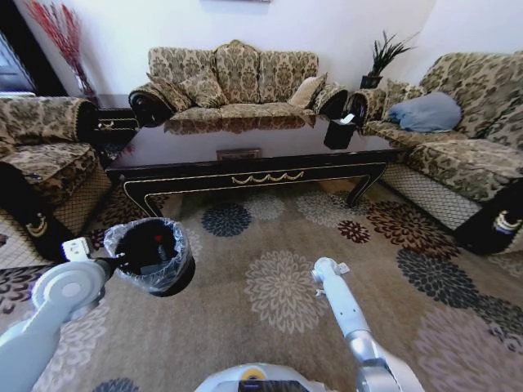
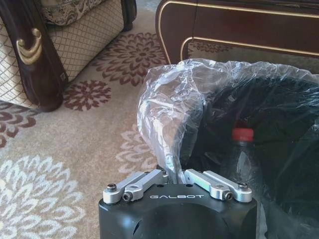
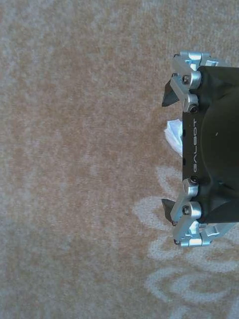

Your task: Move to the front of the table and pick up the trash from the floor, then place it into the trash bin.

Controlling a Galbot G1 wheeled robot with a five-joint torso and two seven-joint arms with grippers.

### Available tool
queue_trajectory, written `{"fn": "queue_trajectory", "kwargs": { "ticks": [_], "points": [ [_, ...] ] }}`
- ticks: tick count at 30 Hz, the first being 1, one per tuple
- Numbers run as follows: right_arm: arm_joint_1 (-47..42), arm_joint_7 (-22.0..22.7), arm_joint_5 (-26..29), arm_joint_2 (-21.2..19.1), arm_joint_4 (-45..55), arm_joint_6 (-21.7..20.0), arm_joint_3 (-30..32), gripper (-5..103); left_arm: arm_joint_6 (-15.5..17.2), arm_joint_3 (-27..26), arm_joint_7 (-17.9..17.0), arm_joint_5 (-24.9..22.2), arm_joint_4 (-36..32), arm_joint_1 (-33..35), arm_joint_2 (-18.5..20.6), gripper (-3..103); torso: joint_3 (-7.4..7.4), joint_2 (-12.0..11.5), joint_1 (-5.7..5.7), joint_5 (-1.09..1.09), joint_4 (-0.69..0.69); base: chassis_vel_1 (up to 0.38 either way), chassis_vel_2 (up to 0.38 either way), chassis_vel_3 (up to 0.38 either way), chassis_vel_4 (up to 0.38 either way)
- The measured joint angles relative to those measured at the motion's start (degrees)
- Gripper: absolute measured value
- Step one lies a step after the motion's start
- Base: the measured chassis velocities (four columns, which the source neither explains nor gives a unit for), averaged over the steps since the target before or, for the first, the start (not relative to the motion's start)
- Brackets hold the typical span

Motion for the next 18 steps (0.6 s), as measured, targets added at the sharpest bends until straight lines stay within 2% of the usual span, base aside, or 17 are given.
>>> {"fn": "queue_trajectory", "kwargs": {
  "ticks": [17, 18],
  "points": [
    [-0.53, -1.48, -2.73, 2.05, -0.41, 0.59, -0.27, 99, -0.02, -0.31, -0.11, 0.02, 0.36, 0.34, 0.23, 2, 0.00, 0.00, 0.00, -0.01, 0.01, 0.000, 0.000, 0.000, 0.000],
    [-0.53, -1.55, -2.76, 2.03, -0.58, 0.65, -0.26, 97, -0.02, -0.30, -0.11, 0.03, 0.46, 0.26, 0.26, 2, 0.00, 0.00, 0.00, -0.01, 0.00, 0.000, 0.000, 0.000, 0.000]
  ]
}}
